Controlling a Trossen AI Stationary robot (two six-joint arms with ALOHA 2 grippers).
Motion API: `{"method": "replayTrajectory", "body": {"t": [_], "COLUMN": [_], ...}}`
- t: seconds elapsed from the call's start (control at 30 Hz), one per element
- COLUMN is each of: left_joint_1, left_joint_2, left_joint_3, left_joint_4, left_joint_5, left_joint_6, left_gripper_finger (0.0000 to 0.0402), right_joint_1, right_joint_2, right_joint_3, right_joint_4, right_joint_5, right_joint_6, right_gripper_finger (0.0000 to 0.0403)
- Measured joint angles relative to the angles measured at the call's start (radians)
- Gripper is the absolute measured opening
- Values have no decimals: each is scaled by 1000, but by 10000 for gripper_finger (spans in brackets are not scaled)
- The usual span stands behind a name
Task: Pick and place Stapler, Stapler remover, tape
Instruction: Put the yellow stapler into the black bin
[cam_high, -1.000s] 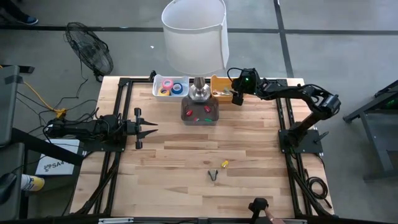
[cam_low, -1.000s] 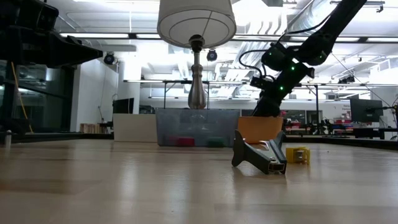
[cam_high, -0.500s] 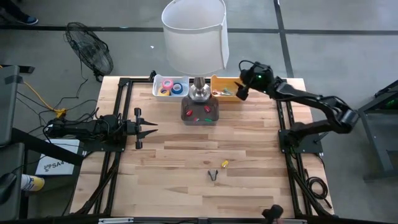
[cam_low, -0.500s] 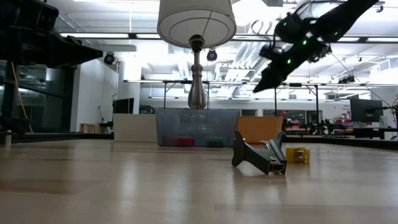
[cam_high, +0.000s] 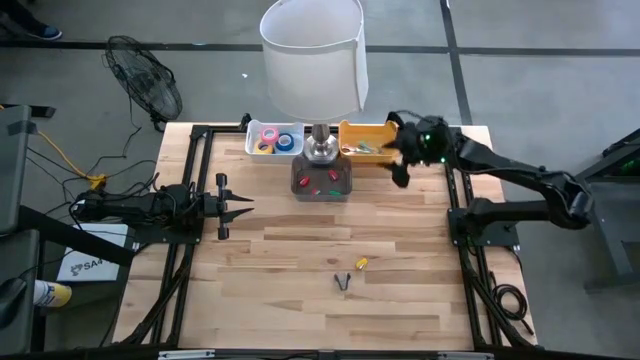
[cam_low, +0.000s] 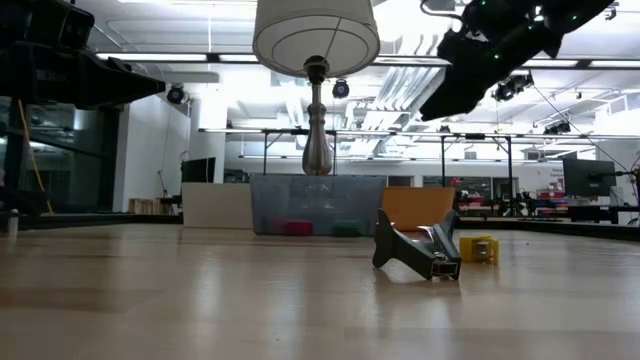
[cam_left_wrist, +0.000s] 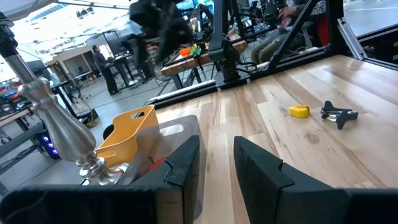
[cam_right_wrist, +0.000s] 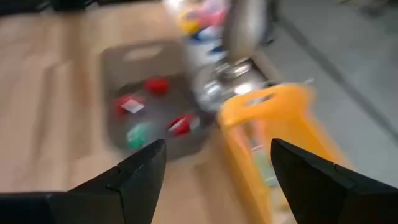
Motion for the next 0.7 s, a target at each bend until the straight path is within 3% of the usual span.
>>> {"method": "replayTrajectory", "body": {"t": [0.3,0.7], "left_joint_1": [0,0], "left_joint_2": [0,0], "left_joint_3": [0,0], "left_joint_4": [0,0], "left_joint_5": [0,0], "left_joint_6": [0,0], "left_gripper_finger": [96,96], "right_joint_1": [231,508], "right_joint_2": [4,43], "right_joint_3": [0,0], "right_joint_4": [-185,-192], "right_joint_5": [-21,24], "right_joint_6": [77,-73], "right_gripper_finger": [277,277]}}
